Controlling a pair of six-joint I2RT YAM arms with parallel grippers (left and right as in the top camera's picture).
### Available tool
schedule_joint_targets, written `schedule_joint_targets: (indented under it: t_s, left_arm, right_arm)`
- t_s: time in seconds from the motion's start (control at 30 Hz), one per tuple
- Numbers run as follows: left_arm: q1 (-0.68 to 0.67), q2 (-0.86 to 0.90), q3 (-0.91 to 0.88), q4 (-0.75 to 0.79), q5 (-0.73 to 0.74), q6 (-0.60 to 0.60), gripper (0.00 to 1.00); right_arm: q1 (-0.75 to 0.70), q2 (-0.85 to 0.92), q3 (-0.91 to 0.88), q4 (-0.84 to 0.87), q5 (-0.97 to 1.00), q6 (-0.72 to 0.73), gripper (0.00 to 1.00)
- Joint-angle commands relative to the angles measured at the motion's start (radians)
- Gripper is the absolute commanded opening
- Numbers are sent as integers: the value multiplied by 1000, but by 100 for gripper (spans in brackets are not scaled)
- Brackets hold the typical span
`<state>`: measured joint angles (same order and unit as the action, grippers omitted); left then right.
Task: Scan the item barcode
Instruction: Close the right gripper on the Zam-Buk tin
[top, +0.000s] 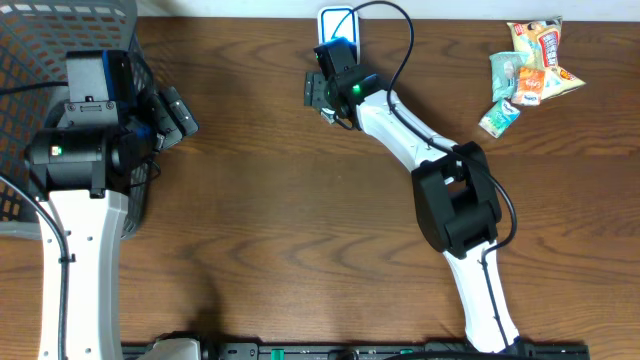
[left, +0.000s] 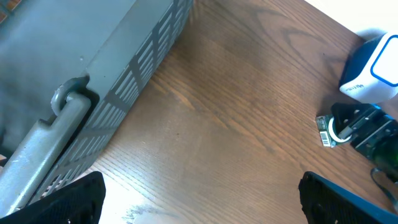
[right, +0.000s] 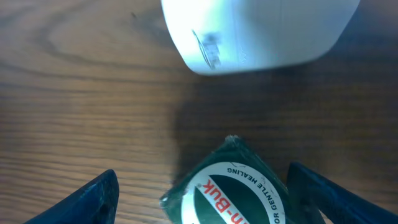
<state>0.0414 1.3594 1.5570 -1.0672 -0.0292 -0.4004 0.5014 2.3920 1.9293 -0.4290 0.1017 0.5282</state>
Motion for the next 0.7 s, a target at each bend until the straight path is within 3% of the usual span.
schedule_joint_targets:
  t_s: [0.0,0.1,0.47,0.67]
  left_arm:
    - [4,-6,0,-2,-6,-9,98]
    - [4,-6,0,-2,-6,-9,98]
    - [4,-6,0,-2,-6,-9,98]
    - [4,-6,0,-2,-6,-9,97]
  right_arm:
    - [11,13,1,-16,19,25,80]
    - [10,14,1,-73,101,25,75]
    - [10,-1,1,-354,211,24,75]
    - [10,-70,1,-534,288,27,70]
